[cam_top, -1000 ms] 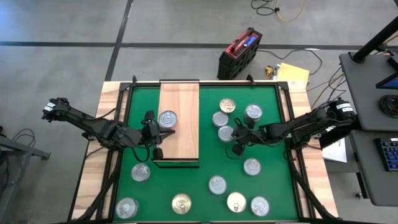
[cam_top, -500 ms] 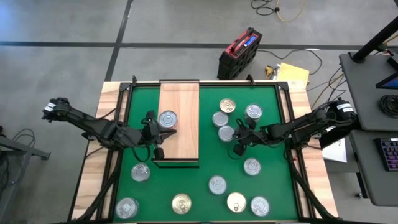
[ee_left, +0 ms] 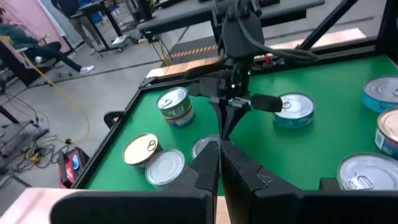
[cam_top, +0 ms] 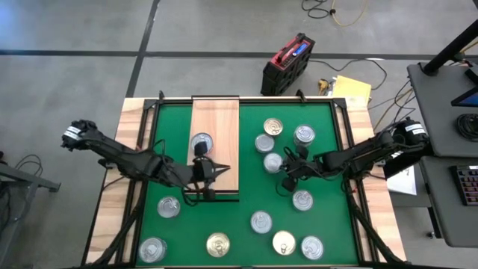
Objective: Stack canned seafood by type on shelf
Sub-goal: Put the green and white tuna can on the shelf
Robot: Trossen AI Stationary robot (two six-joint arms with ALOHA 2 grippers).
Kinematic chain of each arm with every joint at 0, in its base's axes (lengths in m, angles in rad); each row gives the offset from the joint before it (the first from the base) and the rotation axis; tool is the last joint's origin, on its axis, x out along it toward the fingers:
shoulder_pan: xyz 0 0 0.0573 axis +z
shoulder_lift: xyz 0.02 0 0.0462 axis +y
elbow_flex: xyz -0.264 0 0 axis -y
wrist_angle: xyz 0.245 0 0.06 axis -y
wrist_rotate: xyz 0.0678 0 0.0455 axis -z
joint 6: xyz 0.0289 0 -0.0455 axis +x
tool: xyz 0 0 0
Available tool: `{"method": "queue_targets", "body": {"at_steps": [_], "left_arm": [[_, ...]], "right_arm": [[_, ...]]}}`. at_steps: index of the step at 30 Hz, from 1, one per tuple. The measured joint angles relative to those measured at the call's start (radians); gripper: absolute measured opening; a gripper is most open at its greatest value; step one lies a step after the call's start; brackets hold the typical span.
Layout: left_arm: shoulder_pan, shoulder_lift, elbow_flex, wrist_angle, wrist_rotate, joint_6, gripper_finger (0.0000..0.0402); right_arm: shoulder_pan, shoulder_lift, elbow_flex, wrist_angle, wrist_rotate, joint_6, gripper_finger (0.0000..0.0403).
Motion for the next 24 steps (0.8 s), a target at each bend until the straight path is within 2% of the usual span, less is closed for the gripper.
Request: {"method": "queue_targets", "body": {"at_steps": [6,24], "left_arm": [[0.000,0.032,0.046,0.003,0.000,0.035,0.0000],[0.000,0.034,0.047,0.001,0.001,0.030,0.0000]], "right_arm": [[0.014,0.000,0.000,-0.009,-0.004,0.015,0.0012],[0.014,0.004,-0.006,-0.059,-0.007,0.024,0.0012]]}}
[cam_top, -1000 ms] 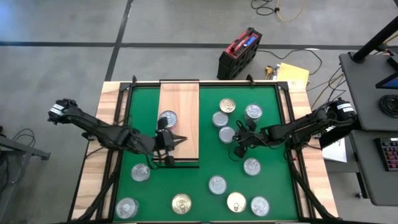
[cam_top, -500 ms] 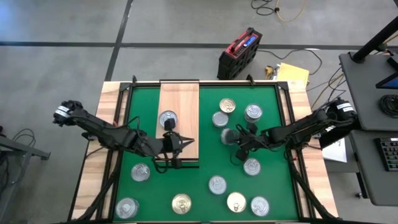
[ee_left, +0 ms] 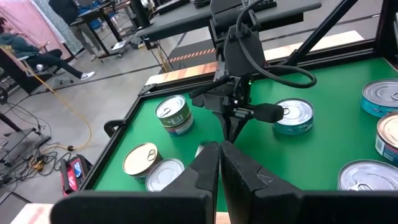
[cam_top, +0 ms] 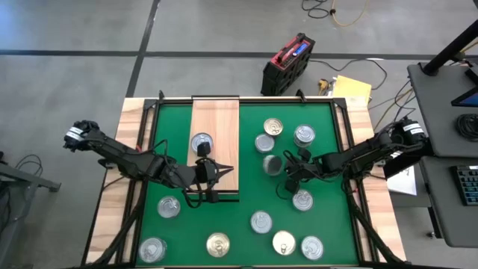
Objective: Stack canned seafood by type on shelf
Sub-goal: Put the green and white tuna can on the shelf
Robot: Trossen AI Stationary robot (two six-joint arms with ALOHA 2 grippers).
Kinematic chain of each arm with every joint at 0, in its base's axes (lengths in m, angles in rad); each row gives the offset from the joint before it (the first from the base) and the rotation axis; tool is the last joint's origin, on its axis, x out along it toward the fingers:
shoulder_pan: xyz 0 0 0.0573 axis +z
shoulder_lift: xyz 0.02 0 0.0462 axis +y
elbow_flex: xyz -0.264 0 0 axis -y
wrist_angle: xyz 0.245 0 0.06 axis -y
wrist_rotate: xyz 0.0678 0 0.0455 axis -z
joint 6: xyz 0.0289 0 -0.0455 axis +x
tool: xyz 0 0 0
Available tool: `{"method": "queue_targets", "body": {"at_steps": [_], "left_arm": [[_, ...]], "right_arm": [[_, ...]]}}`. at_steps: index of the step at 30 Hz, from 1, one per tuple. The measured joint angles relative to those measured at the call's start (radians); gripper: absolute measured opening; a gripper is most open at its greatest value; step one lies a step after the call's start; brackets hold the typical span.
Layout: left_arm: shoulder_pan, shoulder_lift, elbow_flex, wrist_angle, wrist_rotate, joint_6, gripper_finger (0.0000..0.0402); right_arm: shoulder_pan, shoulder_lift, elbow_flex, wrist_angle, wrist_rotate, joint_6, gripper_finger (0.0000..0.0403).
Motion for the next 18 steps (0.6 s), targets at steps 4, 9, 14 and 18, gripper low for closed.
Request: {"method": "queue_targets", "body": {"at_steps": [4,9,14,18], "left_arm": [[0.000,0.000,0.000,0.000,0.000,0.000,0.0000],[0.000,0.000,0.000,0.000,0.001,0.000,0.0000],[0.000,0.000,0.000,0.001,0.004,-0.013,0.0000],[0.000,0.000,0.000,0.037,0.024,-0.017,0.0000]], "right_arm": [[0.000,0.000,0.000,0.002,0.005,0.000,0.0012],[-0.001,-0.004,0.010,-0.005,0.005,-0.001,0.0012],[-0.003,-0.006,0.081,-0.004,0.014,-0.073,0.0012],[-0.019,-0.006,0.125,0.007,0.043,-0.156,0.0012]]}}
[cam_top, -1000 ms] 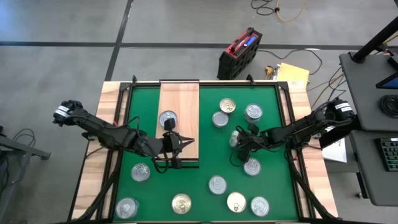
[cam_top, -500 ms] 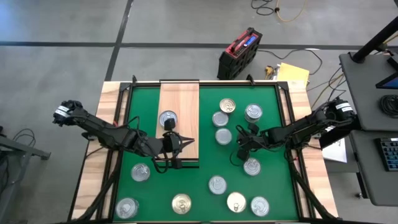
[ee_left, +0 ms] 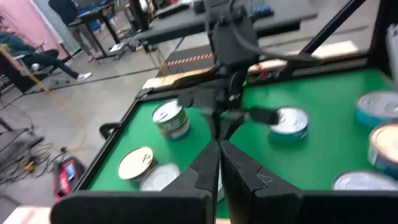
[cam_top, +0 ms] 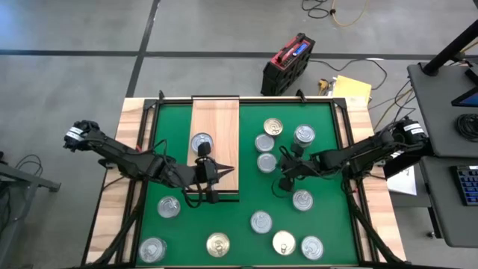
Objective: Stack canned seafood by type on shelf
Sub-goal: Put the green and white tuna can on the shelf
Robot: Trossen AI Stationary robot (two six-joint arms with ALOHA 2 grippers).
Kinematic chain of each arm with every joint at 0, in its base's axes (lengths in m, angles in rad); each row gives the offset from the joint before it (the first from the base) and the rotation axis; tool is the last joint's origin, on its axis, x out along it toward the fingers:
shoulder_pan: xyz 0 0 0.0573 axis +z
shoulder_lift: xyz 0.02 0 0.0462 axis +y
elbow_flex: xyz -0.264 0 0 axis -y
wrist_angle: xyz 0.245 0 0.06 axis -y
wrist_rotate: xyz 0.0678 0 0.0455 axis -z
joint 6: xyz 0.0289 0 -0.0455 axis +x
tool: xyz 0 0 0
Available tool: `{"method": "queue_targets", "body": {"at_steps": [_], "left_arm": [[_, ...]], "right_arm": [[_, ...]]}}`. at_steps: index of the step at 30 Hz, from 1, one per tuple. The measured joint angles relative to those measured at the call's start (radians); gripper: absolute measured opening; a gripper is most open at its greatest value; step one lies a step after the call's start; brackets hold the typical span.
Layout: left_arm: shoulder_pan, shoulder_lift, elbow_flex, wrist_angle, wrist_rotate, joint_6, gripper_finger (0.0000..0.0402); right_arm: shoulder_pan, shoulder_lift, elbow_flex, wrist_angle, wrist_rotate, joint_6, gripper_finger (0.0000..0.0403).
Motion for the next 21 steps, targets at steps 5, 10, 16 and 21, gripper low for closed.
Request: {"method": "queue_targets", "body": {"at_steps": [5,10,16,21], "left_arm": [[0.004,0.040,0.000,0.116,0.040,0.024,0.0000],[0.006,0.086,0.011,0.169,0.036,0.043,0.0000],[0.006,0.148,0.066,0.175,0.032,0.025,0.0000],[0.004,0.201,0.110,0.169,0.029,0.015,0.0000]], "right_arm": [[-0.027,0.002,-0.017,0.121,0.025,-0.104,0.0012],[-0.037,0.028,-0.052,0.218,0.023,-0.163,0.0012],[-0.037,0.098,-0.088,0.380,0.020,-0.205,0.0012],[-0.037,0.143,-0.106,0.427,0.020,-0.214,0.0012]]}}
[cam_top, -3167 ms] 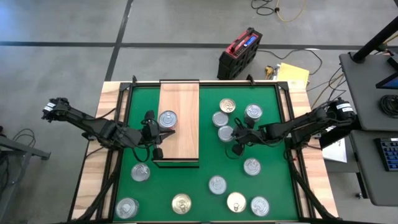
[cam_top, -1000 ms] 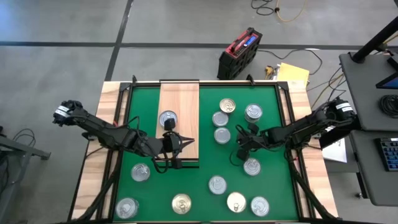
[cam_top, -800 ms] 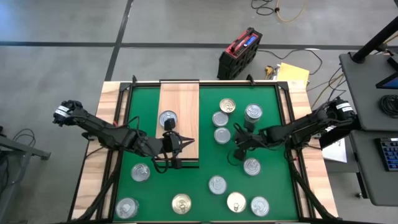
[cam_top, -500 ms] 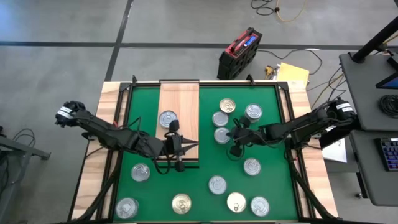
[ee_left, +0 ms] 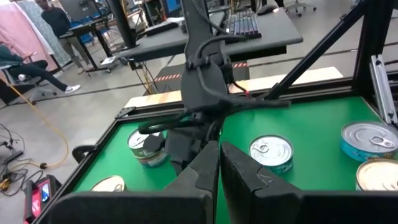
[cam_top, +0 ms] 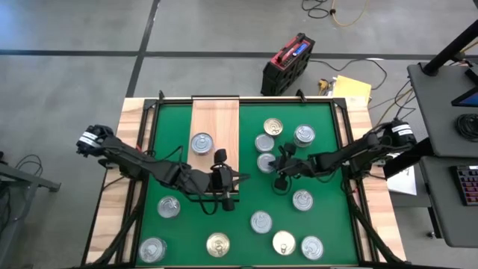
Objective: Stack canned seafood by type on shelf
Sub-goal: Put the green and white tuna can on the shelf
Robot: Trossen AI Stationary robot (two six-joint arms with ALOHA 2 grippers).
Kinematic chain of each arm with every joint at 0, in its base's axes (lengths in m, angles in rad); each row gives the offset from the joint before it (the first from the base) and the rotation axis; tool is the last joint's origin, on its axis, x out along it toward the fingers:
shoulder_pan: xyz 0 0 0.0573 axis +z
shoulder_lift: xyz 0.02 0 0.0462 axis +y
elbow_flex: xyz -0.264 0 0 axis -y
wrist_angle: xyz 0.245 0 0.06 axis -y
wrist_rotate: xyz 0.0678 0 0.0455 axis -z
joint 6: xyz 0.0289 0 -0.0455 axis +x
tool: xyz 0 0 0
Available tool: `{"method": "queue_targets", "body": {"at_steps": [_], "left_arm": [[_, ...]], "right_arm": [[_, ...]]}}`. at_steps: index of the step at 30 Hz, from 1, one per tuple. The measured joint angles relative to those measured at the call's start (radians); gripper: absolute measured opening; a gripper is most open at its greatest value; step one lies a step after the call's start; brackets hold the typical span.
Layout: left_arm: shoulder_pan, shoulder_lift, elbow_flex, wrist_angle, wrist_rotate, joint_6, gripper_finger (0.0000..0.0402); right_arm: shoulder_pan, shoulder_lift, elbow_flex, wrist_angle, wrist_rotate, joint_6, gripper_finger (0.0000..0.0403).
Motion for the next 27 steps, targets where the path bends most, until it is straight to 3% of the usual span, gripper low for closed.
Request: {"method": "queue_targets", "body": {"at_steps": [9,27], "left_arm": [[0.000,0.047,0.041,0.000,-0.001,-0.060,0.0000],[0.000,0.057,0.042,-0.002,-0.001,-0.121,0.0000]], "right_arm": [[0.013,0.059,-0.010,-0.002,-0.053,0.054,0.0012],[0.069,-0.010,-0.022,-0.185,-0.174,0.095,0.0012]]}}
